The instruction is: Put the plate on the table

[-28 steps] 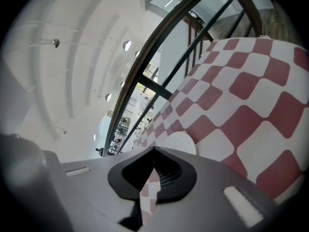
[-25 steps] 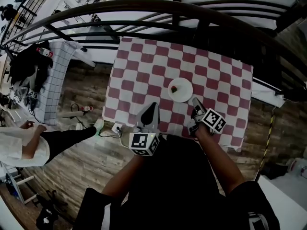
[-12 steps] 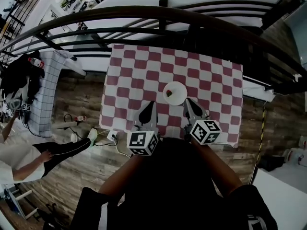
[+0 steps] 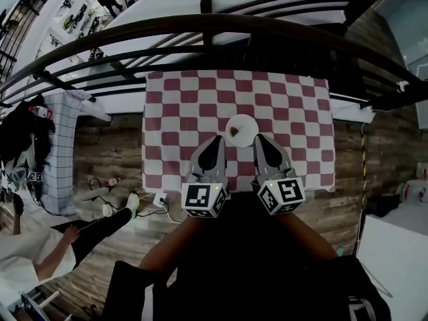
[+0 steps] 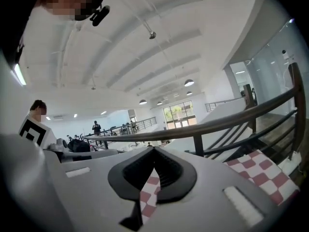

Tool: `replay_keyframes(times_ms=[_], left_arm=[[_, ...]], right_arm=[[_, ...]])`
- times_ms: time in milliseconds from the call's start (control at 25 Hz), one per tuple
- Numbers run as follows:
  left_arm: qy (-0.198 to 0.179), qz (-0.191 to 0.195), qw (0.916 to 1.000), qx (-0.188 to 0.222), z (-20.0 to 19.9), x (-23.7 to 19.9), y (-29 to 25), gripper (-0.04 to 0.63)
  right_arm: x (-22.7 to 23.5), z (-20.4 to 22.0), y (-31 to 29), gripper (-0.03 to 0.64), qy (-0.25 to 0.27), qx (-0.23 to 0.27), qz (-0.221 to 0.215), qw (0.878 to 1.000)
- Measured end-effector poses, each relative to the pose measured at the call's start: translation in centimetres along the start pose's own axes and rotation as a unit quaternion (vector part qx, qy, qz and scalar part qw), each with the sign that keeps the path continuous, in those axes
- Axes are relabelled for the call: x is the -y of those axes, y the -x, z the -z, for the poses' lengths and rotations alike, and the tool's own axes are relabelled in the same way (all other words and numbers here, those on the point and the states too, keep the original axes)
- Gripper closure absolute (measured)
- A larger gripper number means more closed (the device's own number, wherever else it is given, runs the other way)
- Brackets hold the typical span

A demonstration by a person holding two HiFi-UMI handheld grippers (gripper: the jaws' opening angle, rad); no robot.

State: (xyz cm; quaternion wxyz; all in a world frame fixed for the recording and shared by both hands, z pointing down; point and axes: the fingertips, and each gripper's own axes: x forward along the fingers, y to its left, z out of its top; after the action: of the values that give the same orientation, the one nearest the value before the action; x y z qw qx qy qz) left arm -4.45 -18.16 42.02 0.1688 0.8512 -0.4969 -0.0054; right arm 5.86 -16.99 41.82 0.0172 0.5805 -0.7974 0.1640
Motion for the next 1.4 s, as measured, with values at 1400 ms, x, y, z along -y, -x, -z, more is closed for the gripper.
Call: replay_keyframes(times_ms=[1400], left_arm=[[-0.074,0.040,0.9944,0.063,-2.9,1.5,2.5,0.586]], right_arm=[[-2.7,-0.5,1.6,0.620,0.056,0.018,0.037,0.998]])
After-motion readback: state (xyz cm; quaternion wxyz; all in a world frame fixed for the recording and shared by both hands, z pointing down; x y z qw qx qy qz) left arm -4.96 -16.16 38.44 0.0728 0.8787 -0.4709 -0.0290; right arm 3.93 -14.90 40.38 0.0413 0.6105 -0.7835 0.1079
